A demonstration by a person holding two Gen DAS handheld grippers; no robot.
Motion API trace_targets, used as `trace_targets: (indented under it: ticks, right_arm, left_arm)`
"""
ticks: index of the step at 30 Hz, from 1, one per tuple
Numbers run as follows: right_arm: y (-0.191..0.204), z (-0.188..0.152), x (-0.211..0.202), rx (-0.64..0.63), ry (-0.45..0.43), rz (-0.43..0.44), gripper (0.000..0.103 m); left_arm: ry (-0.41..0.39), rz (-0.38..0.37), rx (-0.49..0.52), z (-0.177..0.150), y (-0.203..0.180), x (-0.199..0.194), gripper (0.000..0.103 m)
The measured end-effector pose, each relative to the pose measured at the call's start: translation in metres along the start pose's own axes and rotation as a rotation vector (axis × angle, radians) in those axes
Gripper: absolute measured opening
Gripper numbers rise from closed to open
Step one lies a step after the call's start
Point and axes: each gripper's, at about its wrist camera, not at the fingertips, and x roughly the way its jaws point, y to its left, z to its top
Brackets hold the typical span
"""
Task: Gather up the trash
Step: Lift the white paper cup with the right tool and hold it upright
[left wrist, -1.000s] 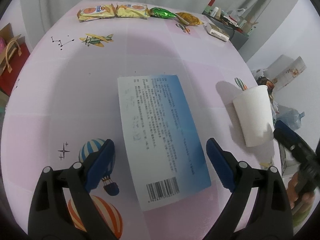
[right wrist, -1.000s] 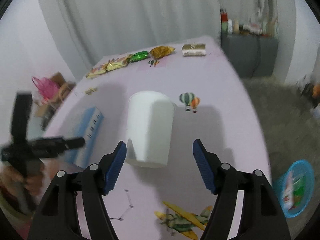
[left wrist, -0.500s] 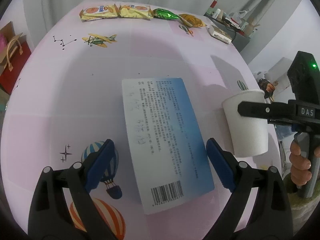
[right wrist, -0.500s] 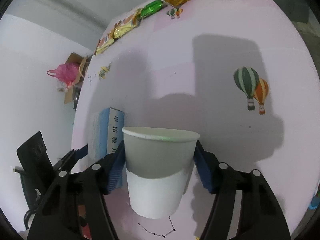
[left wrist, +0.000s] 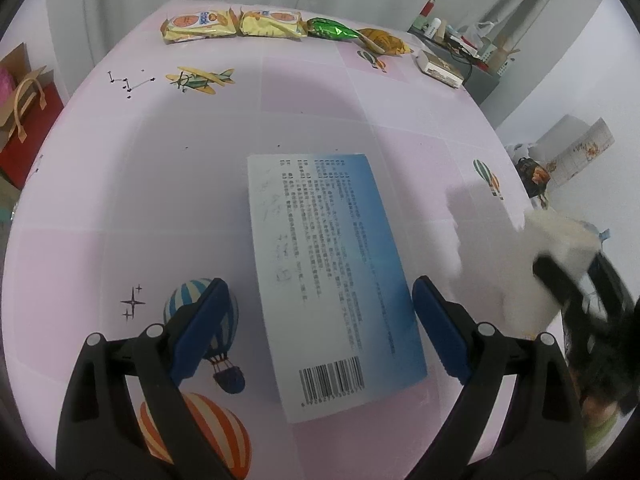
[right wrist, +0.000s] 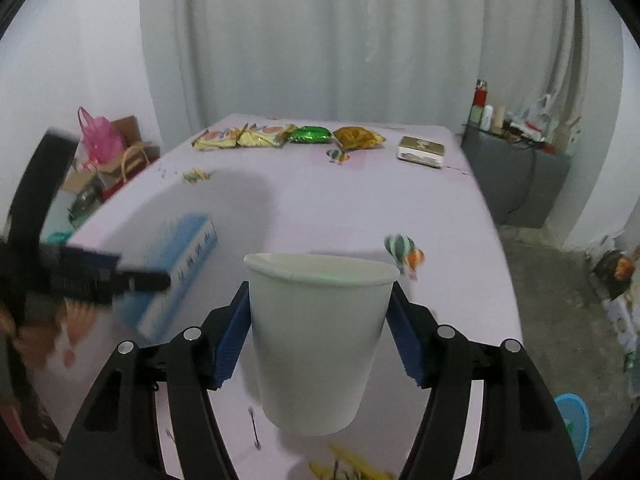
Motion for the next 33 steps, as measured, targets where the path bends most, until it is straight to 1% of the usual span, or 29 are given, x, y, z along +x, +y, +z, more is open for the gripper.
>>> trace_targets:
  ticks: [5, 11, 13, 14, 17, 19, 22, 24, 26, 33]
  right_arm:
    - [0.002, -0.023, -0.02, -0.012, 0.001, -0.037, 0.064]
    - [-0.008, -0.034, -0.038, 0.087, -0.049, -0.022, 0.064]
    - [-0.011, -0.033, -0.045, 0.127, -0.09, -0.013, 0.064]
    - [-0.012, -0.029, -0.05, 0.143, -0.124, -0.004, 0.064]
    - [-0.01, -0.017, -0.06, 0.157, -0.212, -0.012, 0.064]
    - [-0.007, -0.012, -0.06, 0.148, -0.236, -0.023, 0.064]
    - [-0.004, -0.015, -0.048, 0.127, -0.194, -0.043, 0.064]
    - [-0.003, -0.023, -0.036, 0.121, -0.13, -0.047, 0.065]
    - [-0.004, -0.028, -0.032, 0.134, -0.097, -0.035, 0.066]
    - [-0.011, -0.032, -0.036, 0.179, -0.095, -0.012, 0.066]
  left_arm:
    - [-0.004, 0.006, 0.008, 0.0, -0.002, 0.0, 0.089]
    - [-0.007, 0.019, 0.001, 0.0, -0.005, 0.002, 0.089]
    - [-0.01, 0.023, 0.01, 0.0, -0.007, 0.002, 0.089]
    - [-0.011, 0.024, 0.016, -0.001, -0.008, 0.002, 0.089]
    - [-0.011, 0.03, 0.016, 0.0, -0.01, 0.004, 0.089]
    - [-0.014, 0.028, 0.013, 0.001, -0.01, 0.003, 0.089]
    - [-0.016, 0.035, 0.014, 0.0, -0.01, 0.004, 0.089]
    - [-0.016, 0.035, 0.012, -0.001, -0.009, 0.004, 0.089]
    - [-0.013, 0.035, 0.014, -0.001, -0.009, 0.004, 0.089]
    - [-0.015, 0.036, 0.021, -0.001, -0.009, 0.005, 0.089]
